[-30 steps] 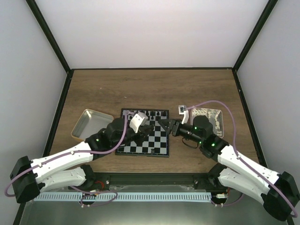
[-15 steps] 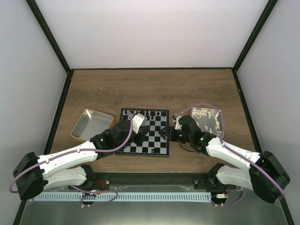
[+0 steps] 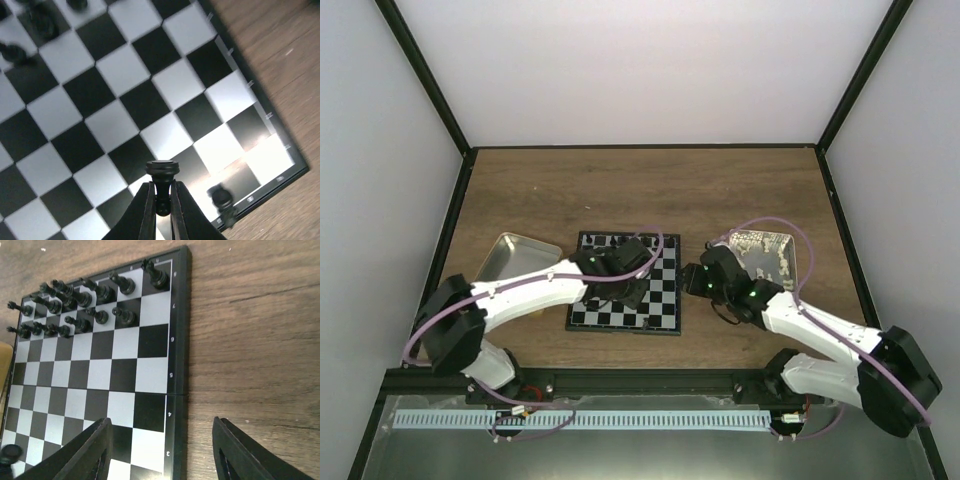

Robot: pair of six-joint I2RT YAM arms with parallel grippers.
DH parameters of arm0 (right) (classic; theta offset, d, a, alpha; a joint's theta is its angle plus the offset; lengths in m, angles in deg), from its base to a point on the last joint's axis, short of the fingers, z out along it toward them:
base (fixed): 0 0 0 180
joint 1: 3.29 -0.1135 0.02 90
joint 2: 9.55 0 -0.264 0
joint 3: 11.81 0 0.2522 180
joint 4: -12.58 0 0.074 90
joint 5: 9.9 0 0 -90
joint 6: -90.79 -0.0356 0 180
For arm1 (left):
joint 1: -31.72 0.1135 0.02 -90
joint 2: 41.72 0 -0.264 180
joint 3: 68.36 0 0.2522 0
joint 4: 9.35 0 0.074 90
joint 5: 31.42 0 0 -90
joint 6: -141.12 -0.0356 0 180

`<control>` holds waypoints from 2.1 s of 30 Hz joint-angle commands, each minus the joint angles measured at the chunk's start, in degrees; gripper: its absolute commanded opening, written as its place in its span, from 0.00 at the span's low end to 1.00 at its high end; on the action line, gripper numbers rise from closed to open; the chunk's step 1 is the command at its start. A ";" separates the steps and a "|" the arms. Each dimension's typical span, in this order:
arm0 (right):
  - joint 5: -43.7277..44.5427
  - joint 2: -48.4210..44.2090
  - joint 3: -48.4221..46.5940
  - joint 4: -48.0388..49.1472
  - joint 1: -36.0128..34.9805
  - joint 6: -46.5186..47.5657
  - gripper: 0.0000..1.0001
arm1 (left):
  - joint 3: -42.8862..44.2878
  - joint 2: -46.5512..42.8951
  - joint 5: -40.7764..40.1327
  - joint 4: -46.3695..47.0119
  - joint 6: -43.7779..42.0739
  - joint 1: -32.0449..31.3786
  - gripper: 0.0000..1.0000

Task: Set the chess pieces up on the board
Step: Place the chess piece on the chessboard.

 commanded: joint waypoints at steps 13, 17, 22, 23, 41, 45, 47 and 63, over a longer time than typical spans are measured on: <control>9.07 -16.03 5.16 -0.82 0.32 0.83 0.60 | 13.08 16.63 4.04 -33.18 -5.77 4.91 0.07; 9.42 -17.48 5.92 -0.80 0.32 1.51 0.60 | 15.23 18.65 4.44 -35.35 -6.15 5.24 0.08; 7.82 -17.49 7.47 0.98 0.32 1.44 0.60 | 17.38 20.48 4.35 -37.17 -6.37 5.48 0.09; 7.45 -17.41 7.63 1.30 0.32 1.37 0.60 | 17.27 20.64 4.65 -37.12 -6.47 5.49 0.10; 4.44 -16.91 9.47 4.03 0.28 0.91 0.61 | 20.30 23.11 4.93 -37.21 -6.37 6.15 0.20; 4.17 -16.40 9.35 4.41 0.33 1.08 0.61 | 20.16 22.79 4.61 -36.90 -6.27 6.32 0.16; 4.12 -16.21 9.34 4.32 0.35 1.36 0.61 | 19.46 21.89 4.74 -36.15 -5.63 6.64 0.19; 1.67 -15.32 9.37 4.79 0.31 1.48 0.61 | 8.71 8.37 4.24 -22.21 8.85 7.73 0.46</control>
